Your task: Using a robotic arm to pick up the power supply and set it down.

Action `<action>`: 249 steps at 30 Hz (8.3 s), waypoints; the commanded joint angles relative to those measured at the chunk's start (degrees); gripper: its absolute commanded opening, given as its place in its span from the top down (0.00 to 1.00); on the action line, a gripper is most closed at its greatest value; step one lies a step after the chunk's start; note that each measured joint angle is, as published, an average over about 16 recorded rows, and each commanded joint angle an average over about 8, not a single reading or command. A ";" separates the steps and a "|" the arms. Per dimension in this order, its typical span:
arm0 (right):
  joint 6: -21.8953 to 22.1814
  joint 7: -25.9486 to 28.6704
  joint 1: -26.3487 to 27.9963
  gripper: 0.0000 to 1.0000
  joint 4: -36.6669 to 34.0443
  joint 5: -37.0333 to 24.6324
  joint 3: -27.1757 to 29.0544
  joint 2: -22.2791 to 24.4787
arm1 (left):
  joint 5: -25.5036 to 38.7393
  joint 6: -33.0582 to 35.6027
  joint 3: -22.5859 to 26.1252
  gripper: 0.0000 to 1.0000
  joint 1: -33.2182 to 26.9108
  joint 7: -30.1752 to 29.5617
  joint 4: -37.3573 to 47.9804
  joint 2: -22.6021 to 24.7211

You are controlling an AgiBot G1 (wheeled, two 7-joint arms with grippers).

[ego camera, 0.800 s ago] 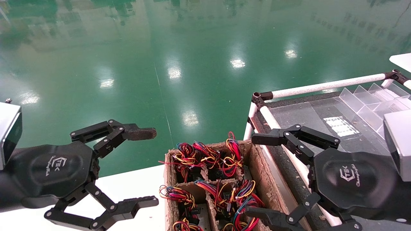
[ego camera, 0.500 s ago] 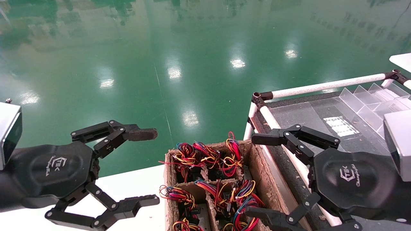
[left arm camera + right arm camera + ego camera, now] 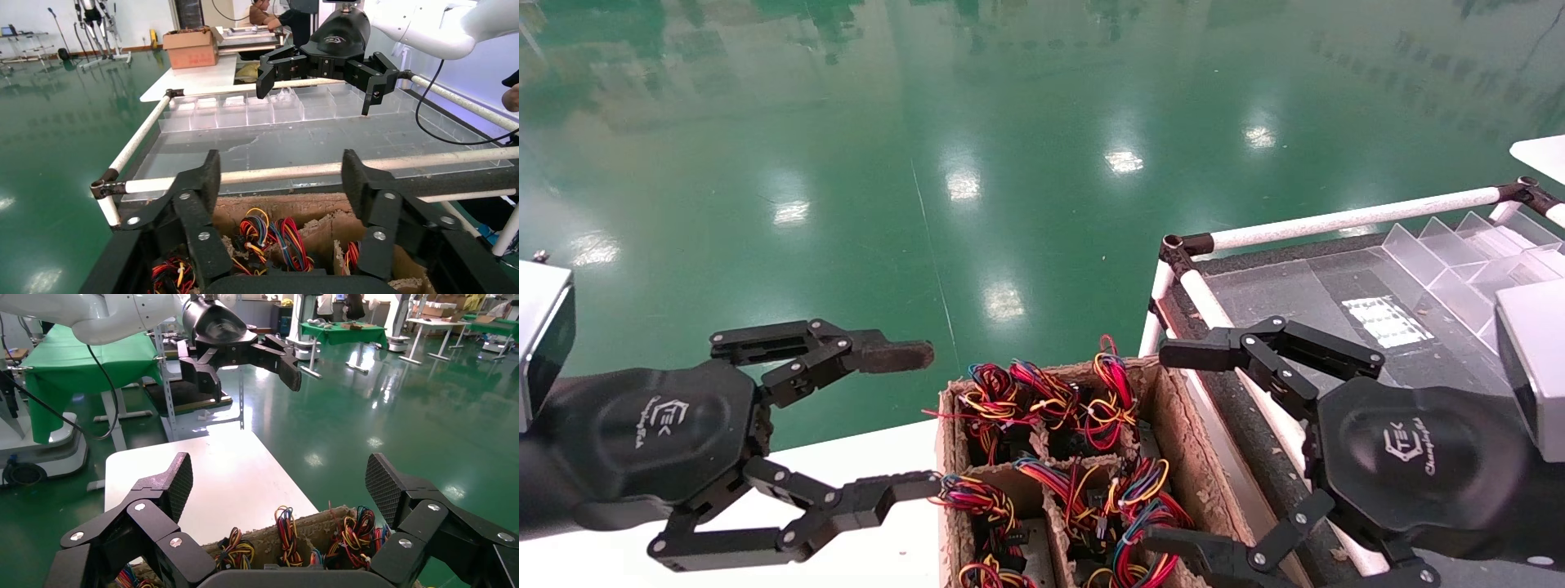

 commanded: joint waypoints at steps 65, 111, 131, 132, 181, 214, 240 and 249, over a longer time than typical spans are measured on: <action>5.88 4.12 5.14 0.00 -7.67 -18.96 -7.45 -0.61 | 0.00 0.01 0.01 0.00 -0.01 0.01 0.02 0.00; 4.63 3.06 10.11 1.00 -20.67 -28.11 -14.47 -11.15 | -0.02 0.00 0.04 0.00 -0.02 0.02 0.02 -0.01; 4.41 2.48 8.10 1.00 -21.86 -25.59 -13.33 -10.49 | -0.03 -0.01 0.05 0.00 -0.02 0.03 0.02 -0.02; 4.32 2.39 8.08 1.00 -21.95 -25.44 -13.27 -10.49 | -0.03 -0.01 0.05 0.00 -0.02 0.03 0.02 -0.02; 10.03 -13.33 32.70 1.00 -42.51 -21.80 -3.95 -8.89 | -0.05 -0.02 0.08 0.00 -0.03 0.04 0.02 -0.03; 18.78 -32.24 42.07 1.00 -69.71 -30.34 -8.07 -21.75 | -0.06 -0.03 0.10 0.00 -0.03 0.05 0.02 -0.03; 31.01 -33.28 45.23 1.00 -72.73 -31.78 -8.96 -30.51 | -0.07 -0.03 0.11 0.00 -0.03 0.06 0.02 -0.04; 28.33 -32.24 46.55 1.00 -73.17 -32.60 -9.54 -29.50 | -0.08 -0.03 0.12 0.00 -0.04 0.06 0.02 -0.04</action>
